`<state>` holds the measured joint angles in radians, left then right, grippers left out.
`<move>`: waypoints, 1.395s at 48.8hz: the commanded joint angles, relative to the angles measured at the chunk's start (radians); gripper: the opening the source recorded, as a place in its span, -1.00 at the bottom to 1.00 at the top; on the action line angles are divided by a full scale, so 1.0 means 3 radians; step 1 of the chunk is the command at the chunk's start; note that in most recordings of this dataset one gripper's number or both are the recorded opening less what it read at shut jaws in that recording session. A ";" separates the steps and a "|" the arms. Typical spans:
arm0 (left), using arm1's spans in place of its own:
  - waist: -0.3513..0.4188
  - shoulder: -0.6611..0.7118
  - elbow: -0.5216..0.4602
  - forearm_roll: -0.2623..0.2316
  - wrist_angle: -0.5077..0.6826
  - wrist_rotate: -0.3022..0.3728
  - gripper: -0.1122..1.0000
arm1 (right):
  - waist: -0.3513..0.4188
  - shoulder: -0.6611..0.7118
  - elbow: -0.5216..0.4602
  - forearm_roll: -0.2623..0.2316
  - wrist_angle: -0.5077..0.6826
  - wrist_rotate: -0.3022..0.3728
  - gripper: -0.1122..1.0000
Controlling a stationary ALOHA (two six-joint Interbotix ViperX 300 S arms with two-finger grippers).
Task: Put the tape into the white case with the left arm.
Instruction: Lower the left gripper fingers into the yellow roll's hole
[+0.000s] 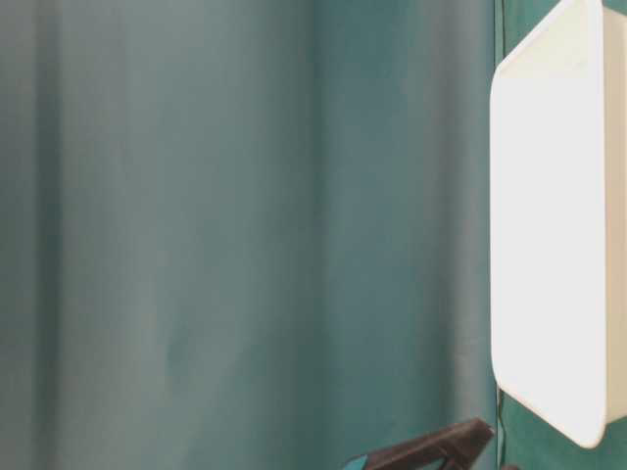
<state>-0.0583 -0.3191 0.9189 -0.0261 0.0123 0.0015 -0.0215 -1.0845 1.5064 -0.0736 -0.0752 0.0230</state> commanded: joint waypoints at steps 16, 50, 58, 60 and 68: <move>-0.0302 -0.0031 -0.0082 -0.0010 0.0159 -0.0015 0.99 | -0.0005 0.0036 -0.0041 -0.0005 -0.0036 0.0010 -0.97; -0.0164 0.0373 -0.0133 -0.0005 0.0159 0.0000 0.98 | -0.0005 0.0036 -0.0041 -0.0005 -0.0036 0.0010 -0.97; -0.0148 0.0516 -0.0138 -0.0005 0.0159 0.0000 0.98 | -0.0005 0.0036 -0.0041 -0.0005 -0.0036 0.0010 -0.97; -0.0148 0.0552 -0.0143 -0.0005 0.0153 0.0000 0.98 | -0.0005 0.0036 -0.0041 -0.0005 -0.0036 0.0010 -0.97; -0.0153 0.0695 -0.0184 -0.0005 0.0133 -0.0005 0.98 | -0.0005 0.0036 -0.0041 -0.0005 -0.0036 0.0010 -0.97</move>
<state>-0.1058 -0.1150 0.8882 -0.0261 0.0614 0.0000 -0.0215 -1.0830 1.5064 -0.0736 -0.0752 0.0245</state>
